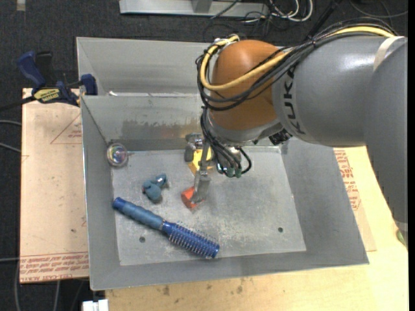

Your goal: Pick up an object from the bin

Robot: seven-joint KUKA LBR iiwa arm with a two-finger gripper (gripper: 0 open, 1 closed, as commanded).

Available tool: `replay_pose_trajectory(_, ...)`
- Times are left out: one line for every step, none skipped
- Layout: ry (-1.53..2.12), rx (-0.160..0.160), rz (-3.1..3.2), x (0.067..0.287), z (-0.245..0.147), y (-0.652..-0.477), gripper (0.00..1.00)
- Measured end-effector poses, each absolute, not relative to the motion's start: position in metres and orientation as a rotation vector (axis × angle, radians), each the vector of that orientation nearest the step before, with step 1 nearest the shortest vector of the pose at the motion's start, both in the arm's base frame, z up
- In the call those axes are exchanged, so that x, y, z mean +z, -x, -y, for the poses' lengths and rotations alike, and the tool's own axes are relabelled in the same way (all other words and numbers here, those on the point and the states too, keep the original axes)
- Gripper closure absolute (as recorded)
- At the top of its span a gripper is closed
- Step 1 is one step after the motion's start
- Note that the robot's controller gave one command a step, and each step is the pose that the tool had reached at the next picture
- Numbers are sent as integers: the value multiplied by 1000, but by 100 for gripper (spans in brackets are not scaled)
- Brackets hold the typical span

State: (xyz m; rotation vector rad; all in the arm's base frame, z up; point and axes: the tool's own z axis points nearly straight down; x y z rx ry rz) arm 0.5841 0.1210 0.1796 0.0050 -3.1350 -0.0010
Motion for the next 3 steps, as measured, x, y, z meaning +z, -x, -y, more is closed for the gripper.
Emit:
replay_pose_trajectory(-368, -5, 3130, 69, -145, -490, 0)
replay_pose_trajectory(-364, -1, 3120, 69, -144, -488, 100)
replay_pose_trajectory(-459, -3, 3115, 200, -149, -488, 100)
